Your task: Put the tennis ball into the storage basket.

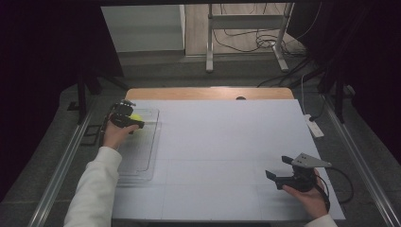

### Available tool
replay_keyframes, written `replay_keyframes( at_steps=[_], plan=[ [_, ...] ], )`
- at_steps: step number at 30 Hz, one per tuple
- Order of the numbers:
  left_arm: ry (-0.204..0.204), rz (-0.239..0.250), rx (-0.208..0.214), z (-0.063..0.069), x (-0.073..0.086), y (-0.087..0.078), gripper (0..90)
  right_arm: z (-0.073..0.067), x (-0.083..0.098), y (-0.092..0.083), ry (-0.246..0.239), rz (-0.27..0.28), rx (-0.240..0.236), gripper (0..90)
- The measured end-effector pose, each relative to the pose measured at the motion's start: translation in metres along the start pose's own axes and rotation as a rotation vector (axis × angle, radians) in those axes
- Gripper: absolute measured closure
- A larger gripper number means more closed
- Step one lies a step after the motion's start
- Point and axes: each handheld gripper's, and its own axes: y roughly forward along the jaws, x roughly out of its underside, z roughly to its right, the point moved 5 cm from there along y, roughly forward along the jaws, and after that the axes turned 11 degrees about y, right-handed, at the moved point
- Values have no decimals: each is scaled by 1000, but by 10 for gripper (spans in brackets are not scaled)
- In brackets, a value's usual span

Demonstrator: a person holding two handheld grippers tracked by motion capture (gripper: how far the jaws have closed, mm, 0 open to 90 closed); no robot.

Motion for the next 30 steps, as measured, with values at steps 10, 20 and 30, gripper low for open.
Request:
replay_keyframes(
  at_steps=[10, 20, 30],
  plan=[
    [18, -31, -20, 2, 1, 6, 265, 0, 0, 0, 1, -2, 0, 106],
    [0, 28, -24, 1, -3, -3, 201, 0, 1, 0, 1, -3, 1, 106],
    [-22, 180, 29, 8, -4, -26, 180, 0, 1, 0, 1, -3, 3, 106]
  ],
)
